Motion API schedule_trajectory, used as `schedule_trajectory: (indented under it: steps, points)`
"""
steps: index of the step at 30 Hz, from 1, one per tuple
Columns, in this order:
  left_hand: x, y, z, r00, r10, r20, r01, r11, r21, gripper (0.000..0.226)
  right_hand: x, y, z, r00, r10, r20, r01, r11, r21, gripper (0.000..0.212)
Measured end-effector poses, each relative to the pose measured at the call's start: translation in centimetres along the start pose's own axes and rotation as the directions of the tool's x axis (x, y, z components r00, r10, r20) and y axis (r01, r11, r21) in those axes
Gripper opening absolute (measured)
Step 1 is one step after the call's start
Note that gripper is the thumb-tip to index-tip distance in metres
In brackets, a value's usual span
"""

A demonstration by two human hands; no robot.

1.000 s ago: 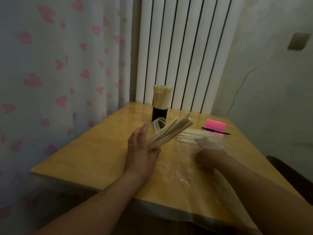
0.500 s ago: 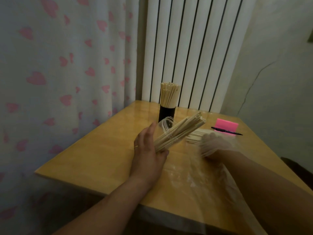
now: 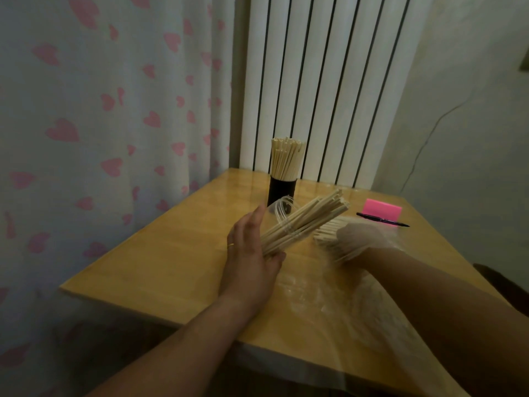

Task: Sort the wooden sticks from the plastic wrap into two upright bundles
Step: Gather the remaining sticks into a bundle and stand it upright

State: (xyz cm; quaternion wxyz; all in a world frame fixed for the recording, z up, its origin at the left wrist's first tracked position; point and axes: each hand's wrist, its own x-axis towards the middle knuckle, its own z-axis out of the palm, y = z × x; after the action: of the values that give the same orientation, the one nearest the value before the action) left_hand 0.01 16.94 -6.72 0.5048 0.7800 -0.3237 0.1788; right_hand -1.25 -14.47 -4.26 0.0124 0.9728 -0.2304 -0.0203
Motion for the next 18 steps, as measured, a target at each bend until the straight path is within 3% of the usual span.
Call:
schedule_trajectory:
  steps: [2,4,6,8,9,13,18]
  points:
    - [0.0,0.0,0.0,1.0,0.003,-0.002,-0.003,1.0,0.003,0.104,-0.7,0.4,-0.4,0.999,-0.016,-0.045,0.011,0.994,-0.104,0.019]
    - [0.1,0.0,0.0,1.0,0.007,-0.003,-0.007,1.0,0.007,0.105,-1.5,0.0,-1.4,1.0,-0.027,0.002,0.027,0.977,-0.211,0.019]
    - [0.1,-0.1,0.1,1.0,0.008,-0.002,-0.008,1.0,0.011,0.105,-1.9,-0.6,-2.0,0.99,-0.121,0.065,0.136,0.933,-0.334,0.016]
    - [0.0,-0.1,0.0,1.0,0.008,0.002,-0.008,1.0,0.013,0.105,-2.2,-0.6,-2.5,0.969,-0.22,0.115,0.248,0.88,-0.404,0.036]
    - [0.0,0.0,0.0,1.0,0.008,0.002,-0.008,1.0,0.011,0.105,-2.4,-0.8,-2.7,0.972,-0.193,0.134,0.23,0.896,-0.381,0.042]
    - [0.0,-0.1,0.0,1.0,0.006,0.003,-0.006,1.0,-0.007,0.106,-4.0,-1.6,-3.1,0.98,-0.094,0.177,0.165,0.88,-0.445,0.038]
    - [0.0,0.0,-0.2,1.0,-0.003,0.015,0.004,1.0,-0.01,0.106,-7.3,-1.9,-3.8,0.967,-0.177,0.181,0.249,0.8,-0.546,0.023]
